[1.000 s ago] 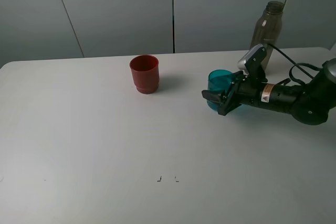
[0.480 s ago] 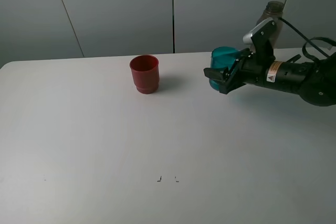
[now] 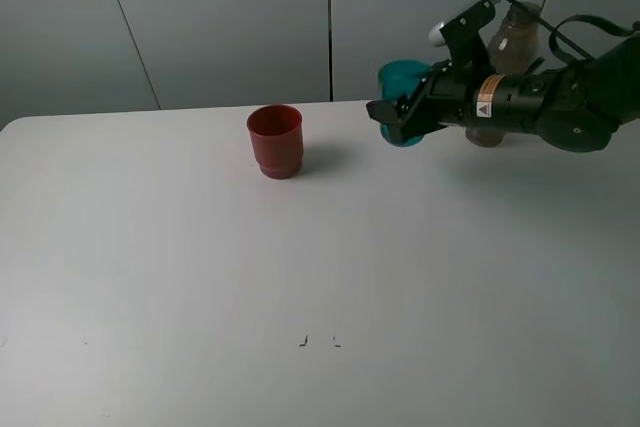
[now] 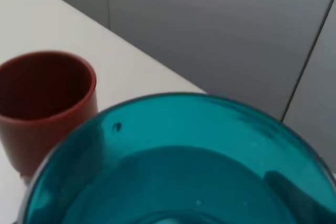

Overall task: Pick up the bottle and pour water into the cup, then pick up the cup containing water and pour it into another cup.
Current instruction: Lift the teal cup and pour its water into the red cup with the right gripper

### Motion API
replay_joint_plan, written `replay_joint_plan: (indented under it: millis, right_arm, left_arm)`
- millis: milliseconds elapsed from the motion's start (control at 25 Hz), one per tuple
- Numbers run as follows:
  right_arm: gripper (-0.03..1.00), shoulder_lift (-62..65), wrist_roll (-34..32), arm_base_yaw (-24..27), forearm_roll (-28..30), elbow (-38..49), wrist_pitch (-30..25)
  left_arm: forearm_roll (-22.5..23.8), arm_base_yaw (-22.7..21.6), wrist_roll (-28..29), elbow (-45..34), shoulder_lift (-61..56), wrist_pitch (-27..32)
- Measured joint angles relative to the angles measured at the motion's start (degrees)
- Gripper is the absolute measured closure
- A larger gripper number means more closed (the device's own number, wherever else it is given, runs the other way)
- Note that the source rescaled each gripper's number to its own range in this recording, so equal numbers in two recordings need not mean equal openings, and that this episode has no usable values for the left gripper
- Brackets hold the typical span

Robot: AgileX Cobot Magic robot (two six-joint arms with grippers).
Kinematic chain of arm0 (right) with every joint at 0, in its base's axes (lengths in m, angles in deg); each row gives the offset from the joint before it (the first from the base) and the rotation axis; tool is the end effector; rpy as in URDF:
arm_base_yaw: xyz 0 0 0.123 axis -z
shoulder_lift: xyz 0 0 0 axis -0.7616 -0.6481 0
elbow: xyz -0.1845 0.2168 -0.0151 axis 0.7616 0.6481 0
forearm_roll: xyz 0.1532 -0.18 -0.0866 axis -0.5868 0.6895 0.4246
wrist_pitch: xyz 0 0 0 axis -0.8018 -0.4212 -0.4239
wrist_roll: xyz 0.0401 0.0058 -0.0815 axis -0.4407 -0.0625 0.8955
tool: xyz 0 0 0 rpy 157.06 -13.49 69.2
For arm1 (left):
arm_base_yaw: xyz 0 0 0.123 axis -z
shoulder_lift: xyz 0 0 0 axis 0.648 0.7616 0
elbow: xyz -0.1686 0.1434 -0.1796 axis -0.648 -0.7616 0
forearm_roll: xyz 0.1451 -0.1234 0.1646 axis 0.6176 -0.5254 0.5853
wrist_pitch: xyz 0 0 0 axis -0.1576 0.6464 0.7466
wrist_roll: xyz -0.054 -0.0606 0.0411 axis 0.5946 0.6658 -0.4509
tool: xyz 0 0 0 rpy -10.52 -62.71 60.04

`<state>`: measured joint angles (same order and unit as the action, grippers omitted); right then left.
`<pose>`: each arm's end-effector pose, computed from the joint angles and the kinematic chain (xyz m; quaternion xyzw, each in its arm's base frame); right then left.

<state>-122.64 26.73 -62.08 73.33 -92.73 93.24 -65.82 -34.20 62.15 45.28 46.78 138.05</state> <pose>0.3582 0.1218 0.1440 -0.3194 0.7642 0.1844 0.5292 -0.0072 0.0025 0.2781 0.0457 0.8559 -0.0173 0.5149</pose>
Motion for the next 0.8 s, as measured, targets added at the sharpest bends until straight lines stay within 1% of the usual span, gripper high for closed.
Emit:
replay_joint_plan:
  millis: [120,200,440,600,800]
  right_arm:
    - [0.92,0.0,-3.5,-1.2,0.0,-3.9,-0.8]
    - [0.92,0.1,-5.9,-1.7,0.0,-6.3,-2.2]
    - [0.92,0.1,-10.2,-3.5,0.0,-12.1,-6.7]
    - [0.92,-2.0,-12.6,-4.8,0.0,-16.4,-7.8]
    - [0.92,-6.6,-15.5,-7.5,0.3,-22.7,-12.4]
  left_arm:
    - [0.0,0.0,0.0,0.0,0.0,0.0]
    - [0.0,0.0,0.0,0.0,0.0,0.0]
    - [0.0,0.0,0.0,0.0,0.0,0.0]
    - [0.0,0.0,0.0,0.0,0.0,0.0]
    - [0.0,0.0,0.0,0.0,0.0,0.0]
